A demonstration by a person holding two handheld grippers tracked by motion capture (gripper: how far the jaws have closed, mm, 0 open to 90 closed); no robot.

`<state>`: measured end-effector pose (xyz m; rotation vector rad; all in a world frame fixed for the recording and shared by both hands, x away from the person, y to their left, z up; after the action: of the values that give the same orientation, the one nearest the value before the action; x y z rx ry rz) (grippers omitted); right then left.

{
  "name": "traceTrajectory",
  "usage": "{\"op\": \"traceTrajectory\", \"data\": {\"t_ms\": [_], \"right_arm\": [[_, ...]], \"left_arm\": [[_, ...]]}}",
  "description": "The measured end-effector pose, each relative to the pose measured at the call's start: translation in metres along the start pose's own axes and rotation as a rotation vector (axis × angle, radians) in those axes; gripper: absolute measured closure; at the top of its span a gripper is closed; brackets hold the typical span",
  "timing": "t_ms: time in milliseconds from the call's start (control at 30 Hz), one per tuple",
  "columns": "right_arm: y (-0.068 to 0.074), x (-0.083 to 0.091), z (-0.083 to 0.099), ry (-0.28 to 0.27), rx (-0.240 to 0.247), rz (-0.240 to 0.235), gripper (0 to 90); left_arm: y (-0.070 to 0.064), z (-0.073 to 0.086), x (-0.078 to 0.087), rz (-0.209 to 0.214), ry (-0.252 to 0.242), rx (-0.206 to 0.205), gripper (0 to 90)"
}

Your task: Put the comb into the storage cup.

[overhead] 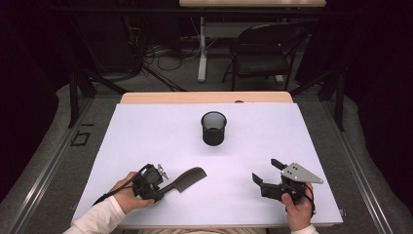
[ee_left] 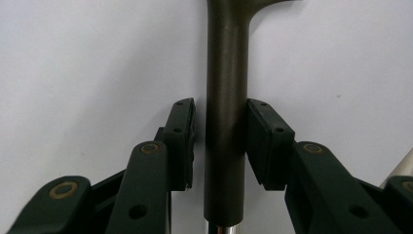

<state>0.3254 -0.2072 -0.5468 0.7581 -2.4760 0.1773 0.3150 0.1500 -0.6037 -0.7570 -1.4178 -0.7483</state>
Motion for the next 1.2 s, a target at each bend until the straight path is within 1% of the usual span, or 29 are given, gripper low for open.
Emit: {"op": "traceTrajectory", "data": {"t_ms": [333, 533, 833, 900, 1033, 1200], "right_arm": [[0.0000, 0.0000, 0.0000, 0.000, 0.004, 0.000, 14.7], [-0.0001, -0.0001, 0.0001, 0.001, 0.003, 0.001, 14.7], [-0.0004, -0.0002, 0.0002, 0.002, 0.008, 0.001, 14.7], [-0.0007, 0.0002, 0.0009, 0.011, 0.008, 0.002, 14.7], [-0.0001, -0.0005, 0.0001, 0.000, 0.007, 0.000, 14.7], [-0.0006, -0.0002, 0.0008, 0.009, 0.008, 0.002, 14.7]], "left_arm": [[-0.0007, -0.0008, -0.0002, 0.009, -0.005, 0.002, 69.5], [0.0000, -0.0009, -0.0002, 0.018, -0.008, 0.016, 71.0], [-0.0002, -0.0011, 0.0000, 0.016, -0.004, 0.015, 72.0], [-0.0002, -0.0010, 0.0000, 0.016, -0.004, 0.014, 72.0], [-0.0001, -0.0010, 0.0000, 0.022, -0.006, 0.015, 72.1], [0.0000, -0.0009, 0.0001, 0.022, -0.010, 0.017, 72.3]]}}
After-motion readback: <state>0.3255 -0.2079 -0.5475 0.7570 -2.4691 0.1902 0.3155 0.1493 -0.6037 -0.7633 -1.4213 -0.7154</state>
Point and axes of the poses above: each handheld gripper's, and its own axes: x roughly backward along the jaws, z roughly out of its underside, y roughly to its left, the point moved 8 cm from there along -x, roughly forward along the jaws, and after that the axes turned 13 degrees about y, right-handed, at the moved point
